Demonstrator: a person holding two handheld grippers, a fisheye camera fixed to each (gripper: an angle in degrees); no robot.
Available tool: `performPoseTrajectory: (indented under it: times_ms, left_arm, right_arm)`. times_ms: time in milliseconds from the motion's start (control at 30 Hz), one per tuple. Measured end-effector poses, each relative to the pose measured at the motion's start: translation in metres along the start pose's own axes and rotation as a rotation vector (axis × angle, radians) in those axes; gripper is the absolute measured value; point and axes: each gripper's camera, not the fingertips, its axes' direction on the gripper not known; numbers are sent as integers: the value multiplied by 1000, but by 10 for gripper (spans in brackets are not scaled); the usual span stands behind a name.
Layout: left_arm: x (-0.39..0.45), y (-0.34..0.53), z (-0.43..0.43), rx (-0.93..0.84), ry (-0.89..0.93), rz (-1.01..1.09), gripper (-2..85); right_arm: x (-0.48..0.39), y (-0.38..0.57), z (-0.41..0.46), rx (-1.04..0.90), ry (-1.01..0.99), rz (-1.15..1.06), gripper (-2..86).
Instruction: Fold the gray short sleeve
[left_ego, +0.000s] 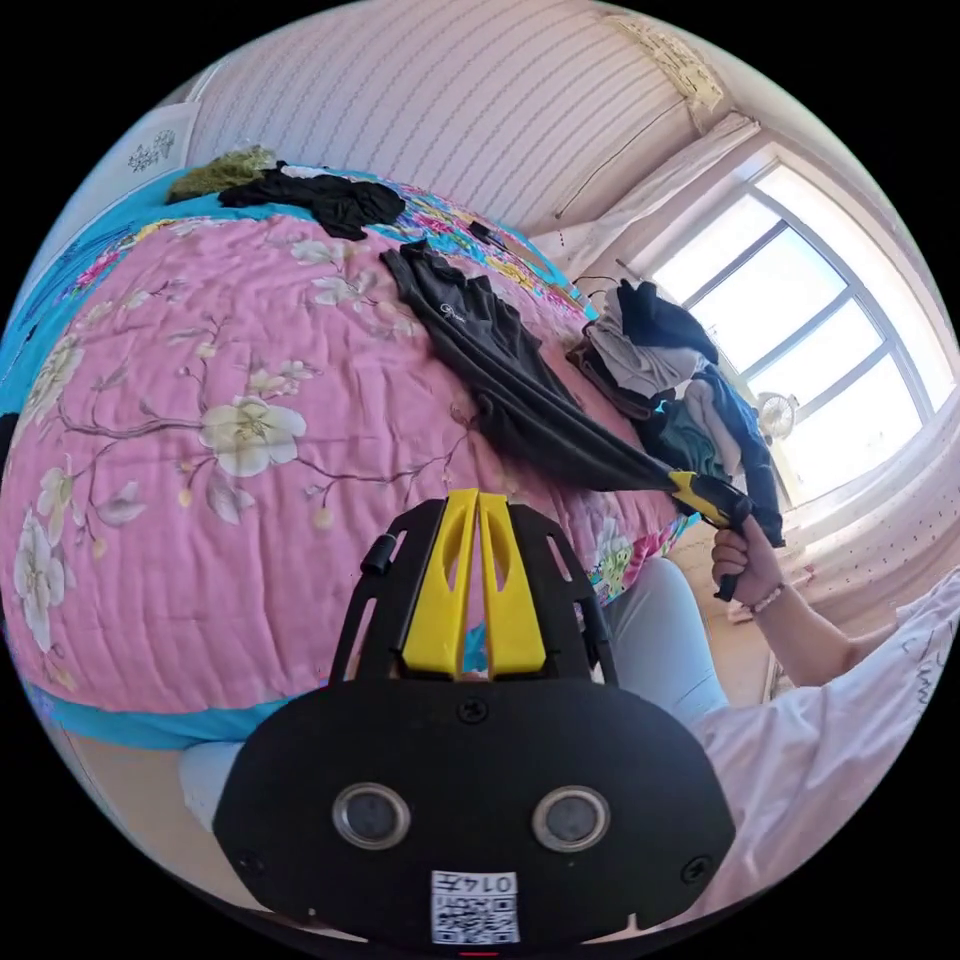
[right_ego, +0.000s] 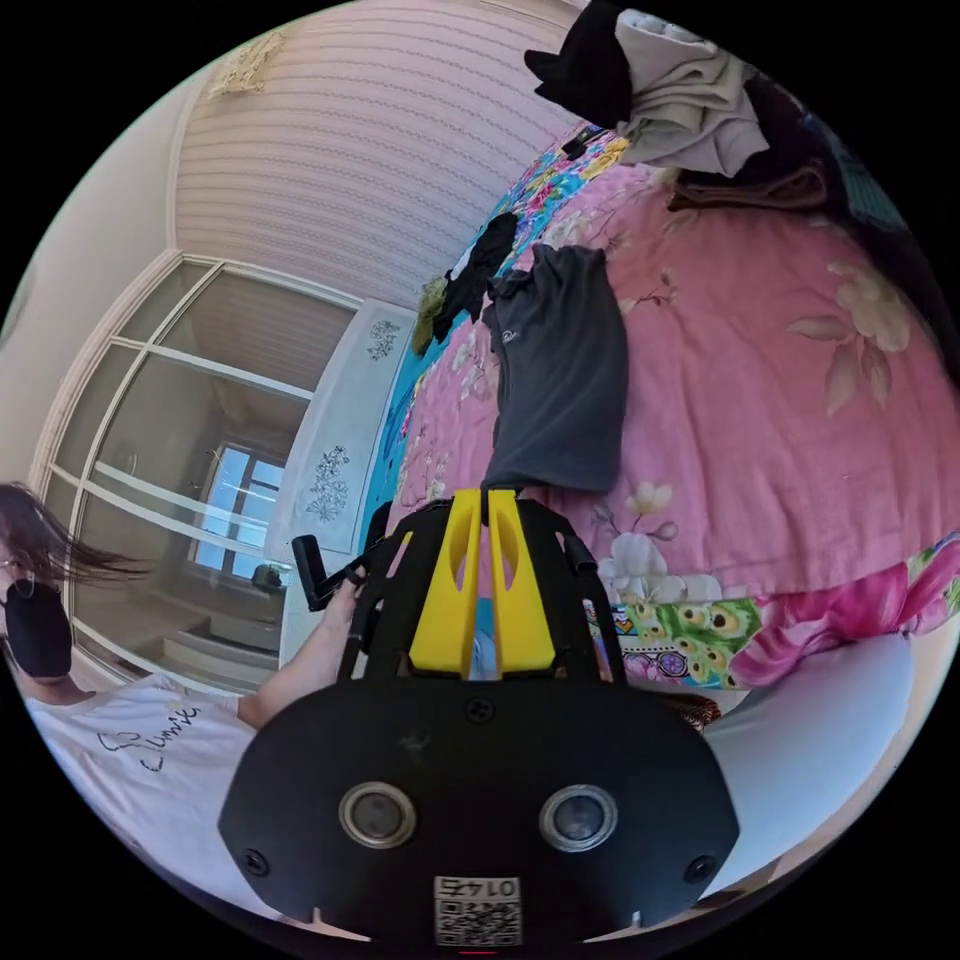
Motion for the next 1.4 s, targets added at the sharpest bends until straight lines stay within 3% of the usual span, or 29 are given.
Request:
performPoseTrajectory:
  times_ms: [233, 400, 467, 633, 767, 867, 1033, 1133, 1233, 1400]
  left_arm:
    - [30, -59, 122, -136, -54, 113, 89]
    - [60, -91, 181, -233, -175, 207, 25]
    - [54, -98, 187, -237, -120, 137, -4]
    - [31, -86, 114, -67, -65, 160, -9]
    - [-12, -29, -2, 66, -41, 94, -10]
    - [-38, 26, -63, 91, -81, -11, -10]
    - [-86, 99, -72, -10, -200, -258, -10]
    - [-104, 118, -61, -26, -129, -341, -10]
    - [-107, 119, -57, -34, -147, -322, -10]
    - [-112, 115, -64, 2, -122, -321, -10]
  right_arm:
    - [1, -12, -22, 73, -92, 8, 4]
    - [-1, -12, -12, 39, -89, 6, 4]
    - [2, -10, -7, 28, -78, 7, 4]
    - [3, -7, -3, 44, -30, -8, 4]
    - [-24, 4, 37, -122, -16, -108, 4]
    - [-51, 31, 84, -302, -24, -196, 4]
    - [-56, 76, 152, -534, 128, -254, 5]
    - [-50, 80, 145, -483, 257, -245, 16]
    - [-36, 67, 115, -302, 406, -195, 75]
    - [-6, 43, 112, -198, 482, -128, 101]
